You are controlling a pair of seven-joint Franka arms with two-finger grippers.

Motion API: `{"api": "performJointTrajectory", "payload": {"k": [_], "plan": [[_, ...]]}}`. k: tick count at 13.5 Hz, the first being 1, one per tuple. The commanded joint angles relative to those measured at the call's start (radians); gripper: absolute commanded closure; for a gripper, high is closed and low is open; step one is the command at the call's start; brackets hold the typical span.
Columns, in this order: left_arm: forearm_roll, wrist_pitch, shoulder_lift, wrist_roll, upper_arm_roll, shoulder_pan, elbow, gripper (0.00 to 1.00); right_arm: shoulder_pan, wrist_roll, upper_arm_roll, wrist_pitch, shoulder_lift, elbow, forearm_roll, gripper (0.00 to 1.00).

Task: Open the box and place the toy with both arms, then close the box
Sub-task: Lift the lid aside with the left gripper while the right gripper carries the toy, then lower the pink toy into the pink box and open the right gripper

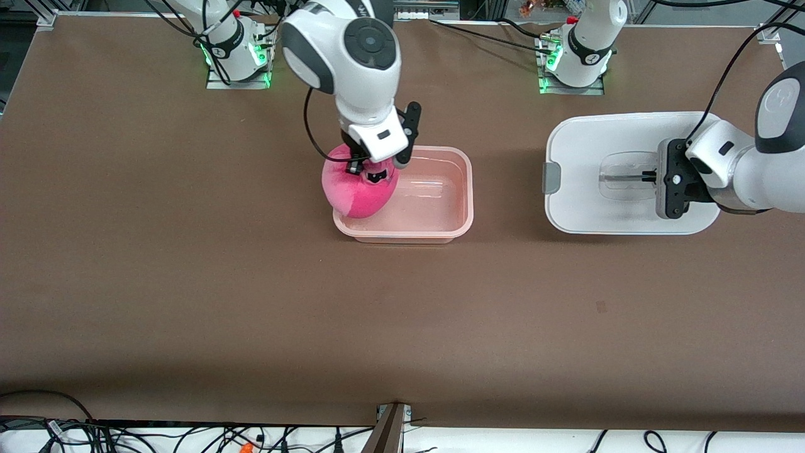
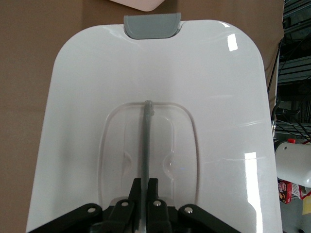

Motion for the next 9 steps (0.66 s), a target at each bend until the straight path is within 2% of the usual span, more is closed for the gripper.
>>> {"api": "performJointTrajectory", "payload": {"k": [1, 4, 7, 9], "plan": [[0.017, -0.034, 0.027, -0.014, -0.005, -0.004, 0.07, 1.0, 0.027, -0.001, -0.01, 0.004, 0.055, 0.039, -0.052, 1.0], [0.018, -0.033, 0.032, -0.032, -0.005, -0.004, 0.097, 1.0, 0.05, 0.003, -0.01, 0.055, 0.127, 0.039, -0.112, 1.0], [0.017, -0.033, 0.033, -0.031, -0.005, -0.002, 0.102, 1.0, 0.05, 0.075, -0.012, 0.134, 0.222, 0.038, -0.125, 1.0], [0.017, -0.033, 0.033, -0.032, -0.005, -0.002, 0.103, 1.0, 0.061, 0.123, -0.015, 0.21, 0.268, 0.038, -0.152, 0.94]]}}
